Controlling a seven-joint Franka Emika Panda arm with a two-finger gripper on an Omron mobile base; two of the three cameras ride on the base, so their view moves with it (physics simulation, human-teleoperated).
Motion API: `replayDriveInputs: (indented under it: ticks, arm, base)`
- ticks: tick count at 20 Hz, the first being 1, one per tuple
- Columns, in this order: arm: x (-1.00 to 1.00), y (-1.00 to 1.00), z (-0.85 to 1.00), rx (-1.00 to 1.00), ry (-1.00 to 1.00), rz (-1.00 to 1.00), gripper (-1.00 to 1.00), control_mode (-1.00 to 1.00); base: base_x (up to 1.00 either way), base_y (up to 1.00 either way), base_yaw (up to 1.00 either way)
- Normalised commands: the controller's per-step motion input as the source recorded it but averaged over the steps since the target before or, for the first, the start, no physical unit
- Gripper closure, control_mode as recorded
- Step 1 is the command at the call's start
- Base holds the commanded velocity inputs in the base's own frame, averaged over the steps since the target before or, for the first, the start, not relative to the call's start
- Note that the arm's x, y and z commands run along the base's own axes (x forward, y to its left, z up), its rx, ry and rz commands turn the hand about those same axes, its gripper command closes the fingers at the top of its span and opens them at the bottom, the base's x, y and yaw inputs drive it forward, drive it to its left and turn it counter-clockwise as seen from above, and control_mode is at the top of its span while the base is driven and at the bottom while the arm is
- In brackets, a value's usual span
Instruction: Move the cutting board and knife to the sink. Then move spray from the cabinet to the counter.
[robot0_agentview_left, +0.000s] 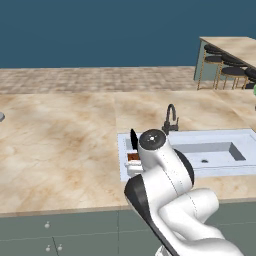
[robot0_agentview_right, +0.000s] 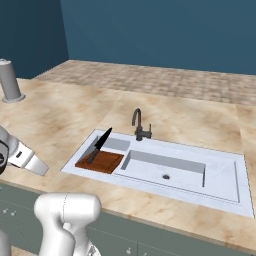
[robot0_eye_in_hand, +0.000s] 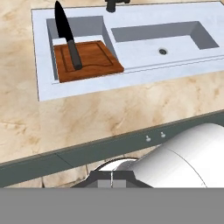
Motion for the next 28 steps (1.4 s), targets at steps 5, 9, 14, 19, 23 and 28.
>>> replayDriveInputs:
  ticks: [5, 9, 14, 19, 23, 28]
  arm:
    - [0.0, 0.0, 0.0, 0.0, 0.0, 0.0, 1.0, -1.0]
    - [0.0, 0.0, 0.0, 0.0, 0.0, 0.0, 1.0, -1.0]
    - [-0.08, 0.0, 0.0, 0.0, -0.03, 0.0, 1.0, 1.0]
    - [0.0, 0.0, 0.0, 0.0, 0.0, 0.0, 1.0, 1.0]
    - [0.0, 0.0, 0.0, 0.0, 0.0, 0.0, 1.0, 1.0]
    - [0.0, 0.0, 0.0, 0.0, 0.0, 0.0, 1.0, 1.0]
  base:
    - [0.0, 0.0, 0.0]
    - [0.0, 0.0, 0.0]
    - [-0.07, 0.0, 0.0]
    - [-0.48, -0.07, -0.07]
    - [-0.49, -0.1, -0.09]
    - [-0.25, -0.23, -0.41]
